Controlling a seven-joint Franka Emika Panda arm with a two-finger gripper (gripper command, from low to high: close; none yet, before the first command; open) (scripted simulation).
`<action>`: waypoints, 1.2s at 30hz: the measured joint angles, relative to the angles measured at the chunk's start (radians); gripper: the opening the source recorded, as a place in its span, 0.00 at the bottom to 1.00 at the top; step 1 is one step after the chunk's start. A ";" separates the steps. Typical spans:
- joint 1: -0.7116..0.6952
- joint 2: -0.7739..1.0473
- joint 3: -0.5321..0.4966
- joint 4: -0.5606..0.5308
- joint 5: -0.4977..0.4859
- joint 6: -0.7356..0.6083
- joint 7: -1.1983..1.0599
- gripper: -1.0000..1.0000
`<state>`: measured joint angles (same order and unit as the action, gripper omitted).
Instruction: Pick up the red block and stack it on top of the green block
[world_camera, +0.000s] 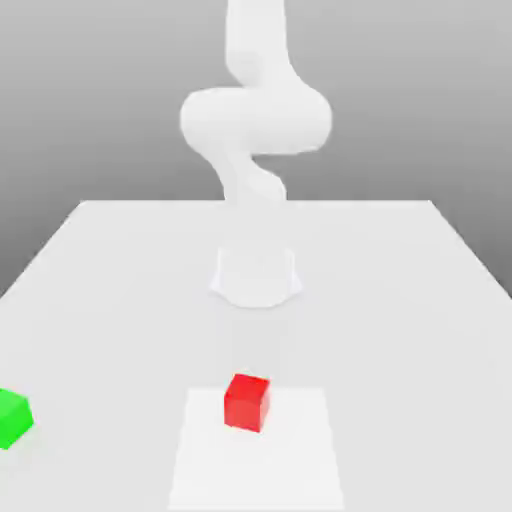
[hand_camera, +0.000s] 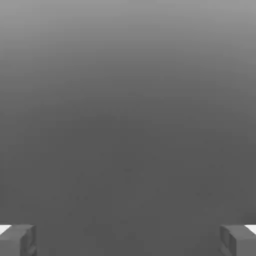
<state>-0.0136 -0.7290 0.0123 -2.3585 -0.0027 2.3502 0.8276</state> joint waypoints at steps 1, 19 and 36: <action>-0.006 0.035 0.006 -0.028 -0.001 0.024 0.013 0.50; -0.077 0.712 0.047 -0.490 0.003 0.494 0.229 0.50; -0.064 0.811 0.029 -0.486 -0.014 0.577 0.246 0.00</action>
<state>-0.0776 0.0823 0.0414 -2.8440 -0.0165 2.9274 1.0735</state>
